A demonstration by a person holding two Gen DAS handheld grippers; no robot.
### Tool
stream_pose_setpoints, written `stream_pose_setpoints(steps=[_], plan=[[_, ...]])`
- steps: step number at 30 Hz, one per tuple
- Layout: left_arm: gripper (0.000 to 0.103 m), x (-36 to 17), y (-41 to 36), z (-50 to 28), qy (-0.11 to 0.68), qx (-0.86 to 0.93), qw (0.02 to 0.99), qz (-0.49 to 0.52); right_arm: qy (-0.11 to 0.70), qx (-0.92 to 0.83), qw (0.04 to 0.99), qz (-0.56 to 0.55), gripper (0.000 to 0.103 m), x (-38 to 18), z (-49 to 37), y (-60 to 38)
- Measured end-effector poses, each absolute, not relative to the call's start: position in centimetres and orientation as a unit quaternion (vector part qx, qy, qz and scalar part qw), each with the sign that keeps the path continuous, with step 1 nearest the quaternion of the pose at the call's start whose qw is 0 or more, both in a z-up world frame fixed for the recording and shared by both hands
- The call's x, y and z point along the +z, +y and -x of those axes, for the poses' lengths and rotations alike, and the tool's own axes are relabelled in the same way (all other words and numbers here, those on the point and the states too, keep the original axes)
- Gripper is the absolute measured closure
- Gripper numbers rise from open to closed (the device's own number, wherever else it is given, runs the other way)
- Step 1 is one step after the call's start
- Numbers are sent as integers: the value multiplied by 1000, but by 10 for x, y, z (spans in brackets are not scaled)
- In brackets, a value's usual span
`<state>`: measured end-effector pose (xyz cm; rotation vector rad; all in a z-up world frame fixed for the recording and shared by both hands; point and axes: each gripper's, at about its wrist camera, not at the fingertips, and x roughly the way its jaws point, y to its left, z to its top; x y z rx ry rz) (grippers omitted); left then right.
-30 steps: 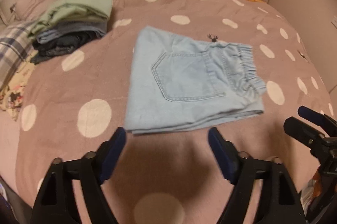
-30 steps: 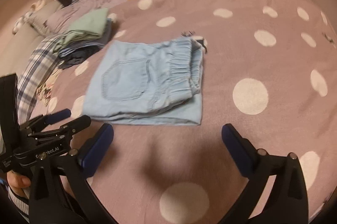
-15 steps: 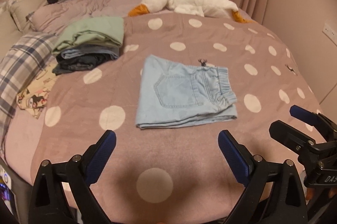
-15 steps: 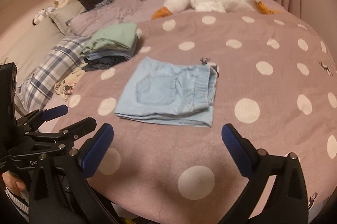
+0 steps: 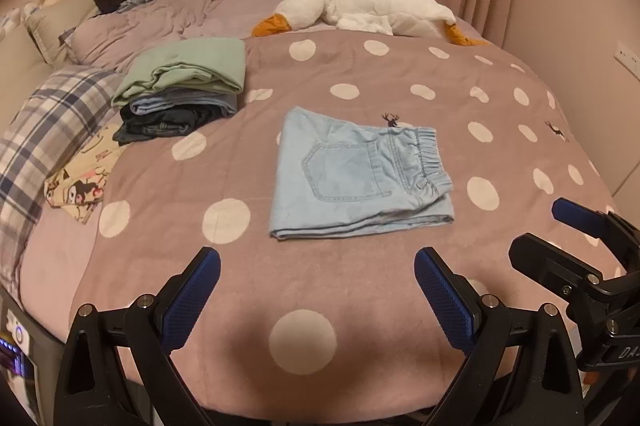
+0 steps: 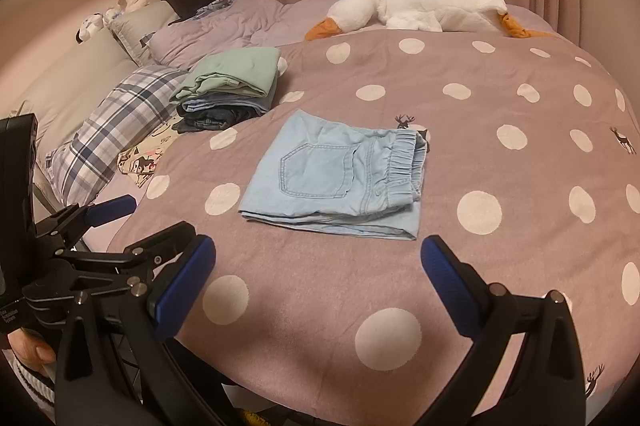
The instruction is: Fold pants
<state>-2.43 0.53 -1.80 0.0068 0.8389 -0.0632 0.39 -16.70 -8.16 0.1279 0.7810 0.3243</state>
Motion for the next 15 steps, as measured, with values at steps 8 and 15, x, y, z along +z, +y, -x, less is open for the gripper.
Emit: stream_pose_setpoints(steps=[8, 15], plan=[[6, -19, 5, 25, 409, -32, 912, -2, 378, 156, 911, -60, 0, -81, -3, -166], [6, -20, 6, 24, 410, -32, 912, -4, 378, 156, 911, -57, 0, -80, -2, -166]])
